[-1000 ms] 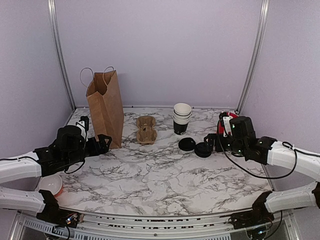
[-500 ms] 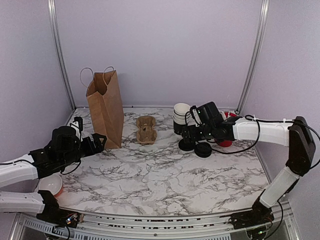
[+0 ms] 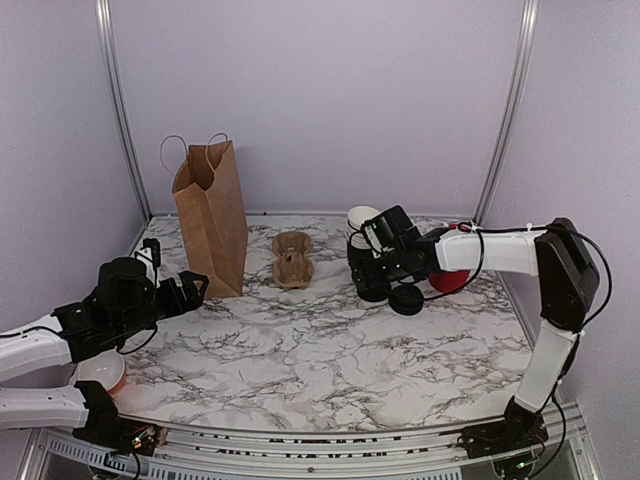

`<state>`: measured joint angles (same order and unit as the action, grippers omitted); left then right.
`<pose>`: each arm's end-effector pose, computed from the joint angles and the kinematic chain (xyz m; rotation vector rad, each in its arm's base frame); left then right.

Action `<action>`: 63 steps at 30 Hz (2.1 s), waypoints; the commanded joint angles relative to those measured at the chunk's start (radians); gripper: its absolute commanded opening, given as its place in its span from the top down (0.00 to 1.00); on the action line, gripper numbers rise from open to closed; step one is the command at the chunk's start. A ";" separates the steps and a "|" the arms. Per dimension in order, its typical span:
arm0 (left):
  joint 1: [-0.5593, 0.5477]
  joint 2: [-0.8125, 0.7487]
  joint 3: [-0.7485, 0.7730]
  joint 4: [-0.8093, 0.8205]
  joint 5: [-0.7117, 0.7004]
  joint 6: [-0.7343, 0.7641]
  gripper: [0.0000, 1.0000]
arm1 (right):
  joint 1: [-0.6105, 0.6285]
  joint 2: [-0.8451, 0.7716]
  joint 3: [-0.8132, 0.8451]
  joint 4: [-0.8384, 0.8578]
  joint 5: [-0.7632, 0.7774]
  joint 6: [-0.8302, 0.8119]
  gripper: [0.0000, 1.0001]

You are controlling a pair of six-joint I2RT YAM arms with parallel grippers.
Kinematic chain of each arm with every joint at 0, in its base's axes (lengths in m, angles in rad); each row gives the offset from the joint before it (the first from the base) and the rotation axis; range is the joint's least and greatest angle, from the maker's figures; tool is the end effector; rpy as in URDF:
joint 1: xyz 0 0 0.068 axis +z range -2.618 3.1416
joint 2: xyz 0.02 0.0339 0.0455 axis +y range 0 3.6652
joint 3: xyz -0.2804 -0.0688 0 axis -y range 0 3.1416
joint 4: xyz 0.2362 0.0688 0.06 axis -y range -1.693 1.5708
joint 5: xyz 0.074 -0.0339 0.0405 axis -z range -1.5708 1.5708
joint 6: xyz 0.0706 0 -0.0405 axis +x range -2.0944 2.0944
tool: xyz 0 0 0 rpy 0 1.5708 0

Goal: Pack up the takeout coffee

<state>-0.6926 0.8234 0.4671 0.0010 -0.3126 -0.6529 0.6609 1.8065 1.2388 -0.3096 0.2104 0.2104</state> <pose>0.1709 -0.1136 0.2439 -0.1744 1.9474 -0.6029 0.3314 0.2390 0.1997 -0.4514 2.3843 0.1376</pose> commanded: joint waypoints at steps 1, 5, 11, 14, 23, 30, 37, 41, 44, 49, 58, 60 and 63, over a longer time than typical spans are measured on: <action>0.005 -0.016 -0.012 -0.027 0.013 -0.009 0.01 | 0.001 0.038 0.067 -0.027 -0.001 -0.025 0.00; 0.037 -0.020 -0.012 -0.032 0.018 -0.011 0.01 | -0.013 0.065 0.082 -0.036 -0.012 -0.030 0.00; 0.042 -0.030 -0.015 -0.038 0.018 -0.017 0.01 | -0.013 0.084 0.117 -0.045 -0.030 -0.037 0.00; 0.044 -0.029 -0.015 -0.038 0.022 -0.022 0.01 | -0.014 0.101 0.140 -0.065 -0.018 -0.031 0.01; 0.050 -0.032 -0.009 -0.044 0.027 -0.019 0.01 | -0.046 0.126 0.159 -0.093 -0.013 -0.034 0.01; 0.053 -0.032 -0.007 -0.047 0.030 -0.020 0.01 | -0.050 0.088 0.241 -0.138 -0.032 -0.058 0.01; 0.056 -0.036 -0.010 -0.050 0.033 -0.022 0.01 | -0.012 0.042 0.354 -0.229 0.003 -0.076 0.02; 0.057 -0.028 -0.006 -0.046 0.041 -0.021 0.01 | -0.002 0.057 0.445 -0.277 0.020 -0.084 0.04; 0.058 -0.024 0.000 -0.047 0.045 -0.021 0.01 | -0.003 0.084 0.514 -0.292 0.022 -0.104 0.09; 0.060 -0.031 0.002 -0.050 0.048 -0.021 0.01 | -0.014 0.192 0.670 -0.350 -0.005 -0.133 0.29; 0.062 -0.070 -0.012 -0.072 0.046 -0.036 0.01 | -0.060 0.287 0.818 -0.421 -0.071 -0.142 0.49; 0.062 -0.072 -0.014 -0.072 0.046 -0.040 0.01 | -0.066 0.299 0.820 -0.419 -0.078 -0.143 0.51; 0.062 -0.068 -0.013 -0.072 0.049 -0.041 0.01 | -0.076 0.318 0.832 -0.424 -0.094 -0.139 0.58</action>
<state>-0.6357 0.7639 0.4660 -0.0444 -0.2699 -0.6846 0.5976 2.1021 2.0068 -0.7170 0.1471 0.0753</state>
